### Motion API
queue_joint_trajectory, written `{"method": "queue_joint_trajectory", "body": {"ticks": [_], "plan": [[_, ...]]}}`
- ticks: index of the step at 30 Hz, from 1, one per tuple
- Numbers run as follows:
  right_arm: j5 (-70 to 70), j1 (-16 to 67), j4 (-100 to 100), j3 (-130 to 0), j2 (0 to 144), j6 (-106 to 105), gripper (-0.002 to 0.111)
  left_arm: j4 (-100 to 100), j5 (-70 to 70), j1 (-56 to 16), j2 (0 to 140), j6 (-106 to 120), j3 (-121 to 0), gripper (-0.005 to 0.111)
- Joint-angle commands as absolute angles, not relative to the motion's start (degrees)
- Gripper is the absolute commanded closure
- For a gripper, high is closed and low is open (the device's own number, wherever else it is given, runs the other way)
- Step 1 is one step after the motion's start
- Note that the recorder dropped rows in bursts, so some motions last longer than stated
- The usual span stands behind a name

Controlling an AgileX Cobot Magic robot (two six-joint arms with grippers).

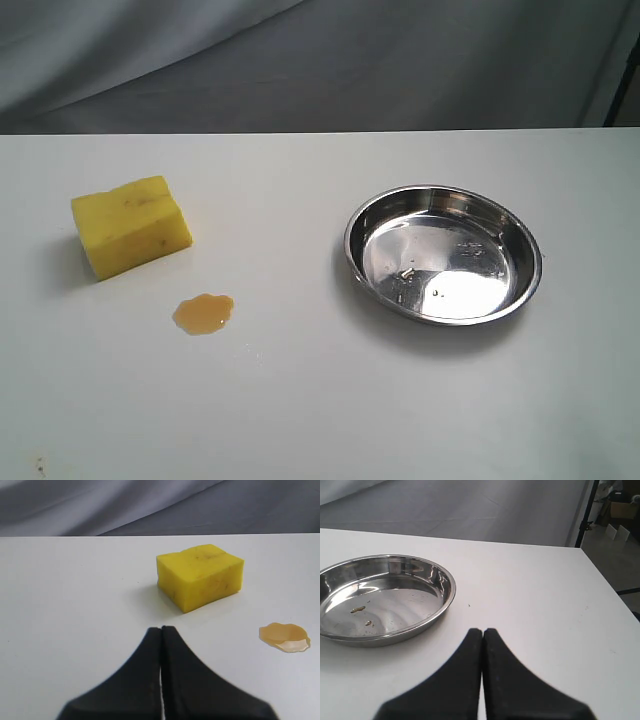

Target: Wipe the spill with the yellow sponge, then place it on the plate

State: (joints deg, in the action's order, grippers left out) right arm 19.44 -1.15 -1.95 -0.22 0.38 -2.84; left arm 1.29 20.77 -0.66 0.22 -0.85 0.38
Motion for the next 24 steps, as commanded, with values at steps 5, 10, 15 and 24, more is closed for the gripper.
{"method": "queue_joint_trajectory", "body": {"ticks": [5,10,15,24], "plan": [[19.23,-1.07,-2.33,0.00,0.00,-2.57,0.108,1.23,19.95,-0.95,0.00,-1.17,0.00,0.107],[19.23,-1.07,-2.33,0.00,0.00,-2.57,0.108,4.35,18.76,-0.93,0.00,0.80,0.00,0.107],[19.23,-1.07,-2.33,0.00,0.00,-2.57,0.108,14.51,16.76,-0.93,0.00,2.15,0.00,0.107],[19.23,-1.07,-2.33,0.00,0.00,-2.57,0.108,13.59,14.82,-0.93,0.00,1.70,0.00,0.107]]}}
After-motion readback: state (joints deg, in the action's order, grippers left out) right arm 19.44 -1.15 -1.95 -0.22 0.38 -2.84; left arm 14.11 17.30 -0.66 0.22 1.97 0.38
